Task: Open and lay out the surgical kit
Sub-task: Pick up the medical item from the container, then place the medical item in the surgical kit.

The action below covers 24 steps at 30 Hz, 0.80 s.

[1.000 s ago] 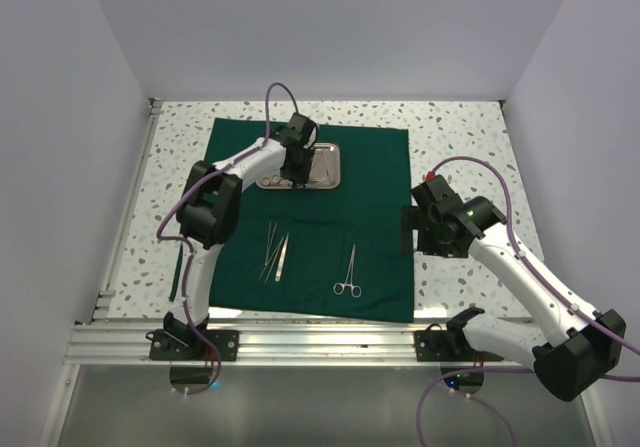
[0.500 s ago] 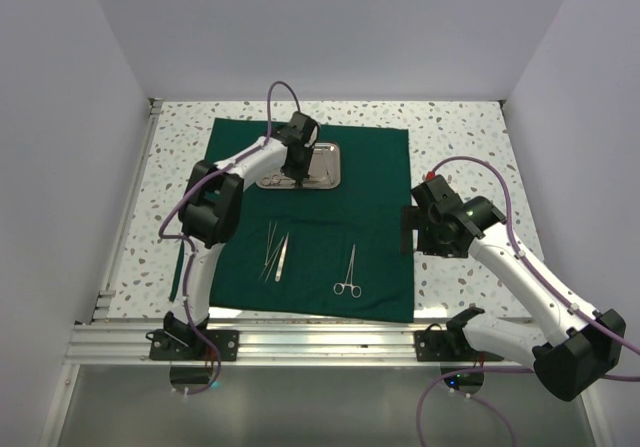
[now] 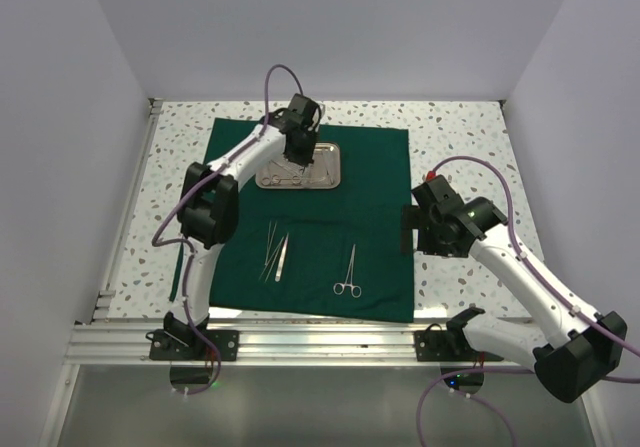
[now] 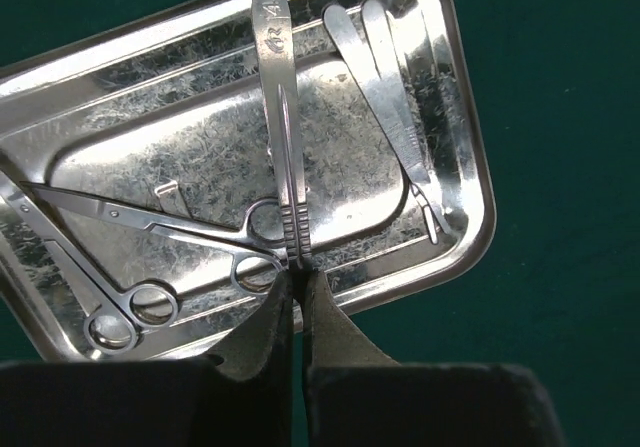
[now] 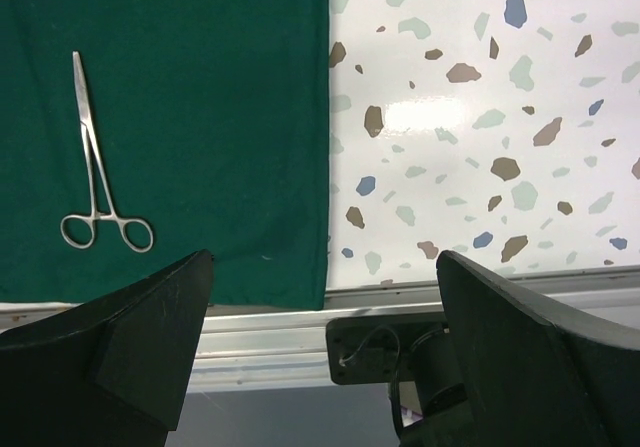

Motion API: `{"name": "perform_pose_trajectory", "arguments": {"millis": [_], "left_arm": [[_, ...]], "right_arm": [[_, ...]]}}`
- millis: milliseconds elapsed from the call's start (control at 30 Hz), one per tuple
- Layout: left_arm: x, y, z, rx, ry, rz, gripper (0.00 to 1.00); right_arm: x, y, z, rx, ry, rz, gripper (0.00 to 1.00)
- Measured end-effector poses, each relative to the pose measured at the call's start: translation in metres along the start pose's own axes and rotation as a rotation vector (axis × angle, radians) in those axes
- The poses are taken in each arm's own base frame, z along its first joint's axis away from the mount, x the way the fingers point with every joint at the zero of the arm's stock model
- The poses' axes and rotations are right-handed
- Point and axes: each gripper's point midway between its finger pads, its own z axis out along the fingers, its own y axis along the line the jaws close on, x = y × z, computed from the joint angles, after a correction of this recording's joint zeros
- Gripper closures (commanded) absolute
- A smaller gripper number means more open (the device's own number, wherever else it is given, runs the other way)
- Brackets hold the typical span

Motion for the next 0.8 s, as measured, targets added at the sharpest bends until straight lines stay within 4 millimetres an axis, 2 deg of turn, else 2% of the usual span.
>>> {"name": "perform_pose_trajectory", "arguments": {"millis": [167,267,367,500,567,667,800], "left_arm": [[-0.021,-0.003,-0.035,0.010,-0.067,-0.002,1.00],[-0.014,0.002,-0.062,-0.003,-0.088,-0.003,1.00],[0.020,0.015,-0.091,-0.039,-0.070,-0.008,1.00],[0.085,0.043,-0.128,-0.121,-0.038,-0.019,1.00],[0.112,0.055,-0.141,-0.160,-0.029,-0.030,1.00],[0.140,0.066,-0.151,-0.198,-0.015,-0.049,1.00],[0.174,0.075,-0.151,-0.234,0.030,-0.083,1.00]], "right_arm": [[-0.001,0.000,-0.003,-0.010,-0.016,0.005,0.02],[-0.002,0.000,-0.004,-0.015,-0.022,0.006,0.01],[-0.002,0.000,-0.005,-0.016,-0.024,0.007,0.02],[-0.002,0.000,-0.005,-0.018,-0.024,0.007,0.02],[-0.002,0.001,-0.005,-0.021,-0.023,0.007,0.02],[-0.002,0.002,-0.004,-0.025,-0.023,0.004,0.01],[-0.001,0.005,-0.002,-0.034,-0.009,-0.006,0.02]]}}
